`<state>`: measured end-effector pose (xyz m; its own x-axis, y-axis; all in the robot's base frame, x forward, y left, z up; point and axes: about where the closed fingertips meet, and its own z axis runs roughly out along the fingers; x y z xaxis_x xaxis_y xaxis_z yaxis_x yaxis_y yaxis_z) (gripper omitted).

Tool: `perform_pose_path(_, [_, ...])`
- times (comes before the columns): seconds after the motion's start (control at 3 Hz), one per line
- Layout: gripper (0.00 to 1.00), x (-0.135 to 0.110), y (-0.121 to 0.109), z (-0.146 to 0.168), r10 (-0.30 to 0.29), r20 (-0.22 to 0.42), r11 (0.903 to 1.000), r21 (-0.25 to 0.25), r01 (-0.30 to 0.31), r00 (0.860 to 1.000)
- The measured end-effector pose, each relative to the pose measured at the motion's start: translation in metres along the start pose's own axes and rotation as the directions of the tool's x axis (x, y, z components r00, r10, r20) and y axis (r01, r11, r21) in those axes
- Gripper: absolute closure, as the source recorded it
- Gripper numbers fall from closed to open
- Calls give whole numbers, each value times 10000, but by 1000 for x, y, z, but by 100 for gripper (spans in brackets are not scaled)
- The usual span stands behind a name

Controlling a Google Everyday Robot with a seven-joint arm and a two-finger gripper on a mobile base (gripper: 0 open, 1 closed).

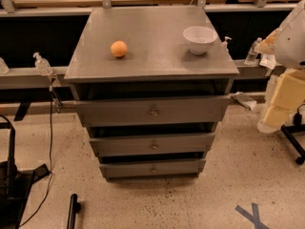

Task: Open top drawer

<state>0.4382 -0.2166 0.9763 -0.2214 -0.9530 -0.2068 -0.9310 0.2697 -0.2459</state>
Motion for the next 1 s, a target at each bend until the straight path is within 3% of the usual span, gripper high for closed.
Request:
perform_pose_path(0.33, [0, -1, -1, -1, -26, 39, 9999, 126, 25, 10000])
perform_pose_path(0.67, [0, -3, -7, 20, -8, 68, 9990, 449, 5, 10000])
perform_pose_path(1.0, [0, -20, 9, 106, -593, 723, 9973, 484, 559, 9956])
